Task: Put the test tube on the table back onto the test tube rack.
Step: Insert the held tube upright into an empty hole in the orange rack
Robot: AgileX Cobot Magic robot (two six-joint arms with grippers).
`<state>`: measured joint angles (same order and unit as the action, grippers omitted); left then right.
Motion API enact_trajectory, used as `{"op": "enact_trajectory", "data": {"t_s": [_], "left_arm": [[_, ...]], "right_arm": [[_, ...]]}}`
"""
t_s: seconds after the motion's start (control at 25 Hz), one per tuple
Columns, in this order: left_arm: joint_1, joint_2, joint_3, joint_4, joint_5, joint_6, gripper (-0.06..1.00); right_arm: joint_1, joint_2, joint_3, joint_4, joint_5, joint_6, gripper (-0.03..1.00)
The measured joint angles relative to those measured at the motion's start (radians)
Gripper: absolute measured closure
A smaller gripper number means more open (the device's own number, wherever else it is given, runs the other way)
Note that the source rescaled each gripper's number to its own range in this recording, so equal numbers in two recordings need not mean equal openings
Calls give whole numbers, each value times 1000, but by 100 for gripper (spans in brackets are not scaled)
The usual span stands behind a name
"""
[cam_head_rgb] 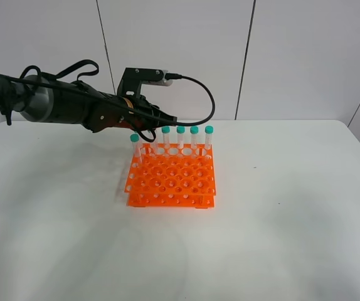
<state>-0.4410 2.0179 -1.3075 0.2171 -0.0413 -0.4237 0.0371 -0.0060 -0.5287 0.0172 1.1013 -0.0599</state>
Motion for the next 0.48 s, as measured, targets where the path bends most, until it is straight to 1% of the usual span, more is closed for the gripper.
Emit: {"op": "enact_trajectory", "data": {"t_s": [0.28,0.48], "left_arm": [[2,-5,45,2,-65,0,94],[3,-7,47,17,-71,0,94]], "right_arm": [[0,0,0,0,0,0,-3],[0,0,0,0,0,0,-3]]}}
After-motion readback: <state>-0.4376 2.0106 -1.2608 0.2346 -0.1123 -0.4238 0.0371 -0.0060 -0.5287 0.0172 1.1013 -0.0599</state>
